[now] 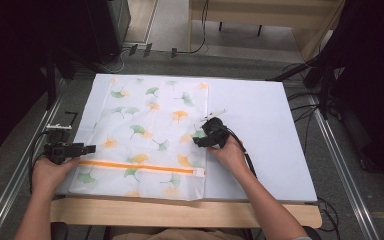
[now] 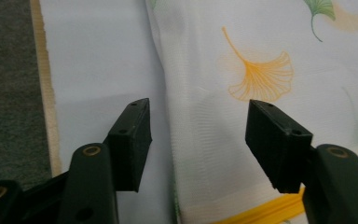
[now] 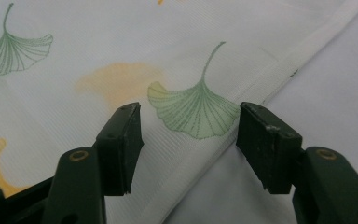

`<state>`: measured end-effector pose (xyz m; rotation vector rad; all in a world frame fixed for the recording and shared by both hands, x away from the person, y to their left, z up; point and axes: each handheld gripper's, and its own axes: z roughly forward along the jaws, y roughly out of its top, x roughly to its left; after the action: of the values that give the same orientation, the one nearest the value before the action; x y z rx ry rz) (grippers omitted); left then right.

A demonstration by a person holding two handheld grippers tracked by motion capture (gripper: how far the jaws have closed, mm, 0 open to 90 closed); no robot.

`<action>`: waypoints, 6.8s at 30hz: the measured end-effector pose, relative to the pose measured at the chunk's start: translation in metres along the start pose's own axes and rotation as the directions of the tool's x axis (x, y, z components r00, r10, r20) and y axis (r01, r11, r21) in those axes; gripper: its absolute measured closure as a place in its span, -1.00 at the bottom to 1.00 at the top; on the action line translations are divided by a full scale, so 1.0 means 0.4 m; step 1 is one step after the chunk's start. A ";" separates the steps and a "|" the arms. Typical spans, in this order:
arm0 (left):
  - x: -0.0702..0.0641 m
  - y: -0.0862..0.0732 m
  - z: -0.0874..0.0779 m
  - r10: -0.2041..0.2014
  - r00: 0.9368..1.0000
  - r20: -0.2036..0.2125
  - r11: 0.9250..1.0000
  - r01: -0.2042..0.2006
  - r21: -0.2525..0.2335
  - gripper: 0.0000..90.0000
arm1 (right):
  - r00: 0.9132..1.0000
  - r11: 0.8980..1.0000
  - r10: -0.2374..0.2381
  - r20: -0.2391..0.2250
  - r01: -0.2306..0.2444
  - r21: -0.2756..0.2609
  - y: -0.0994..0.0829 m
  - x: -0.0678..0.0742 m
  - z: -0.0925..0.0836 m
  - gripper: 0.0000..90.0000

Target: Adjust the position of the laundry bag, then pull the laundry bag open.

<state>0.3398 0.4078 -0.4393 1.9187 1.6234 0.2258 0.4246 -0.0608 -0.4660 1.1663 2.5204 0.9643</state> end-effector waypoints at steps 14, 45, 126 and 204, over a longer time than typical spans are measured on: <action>-0.020 0.003 0.009 -0.004 1.000 -0.013 0.999 0.005 0.031 0.53 | 0.999 0.999 -0.036 0.031 0.037 -0.028 0.004 0.019 0.009 0.46; -0.069 0.021 0.001 -0.012 0.997 0.077 1.000 0.010 0.023 1.00 | 0.999 1.000 0.024 0.036 -0.023 -0.020 0.012 -0.035 -0.030 1.00; -0.270 0.074 0.076 0.126 0.977 0.169 0.992 -0.127 -0.008 0.09 | 0.982 0.981 0.187 0.011 -0.186 -0.050 -0.082 -0.242 -0.200 0.32; -0.513 0.151 0.168 0.374 0.869 0.325 0.923 -0.383 -0.037 -0.21 | 0.981 0.978 0.196 -0.006 -0.195 0.077 -0.336 -0.110 -0.307 0.20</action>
<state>0.3756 0.1885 -0.4088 2.1531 1.0313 0.0352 0.3197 -0.2159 -0.4611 1.4573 2.5092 0.9300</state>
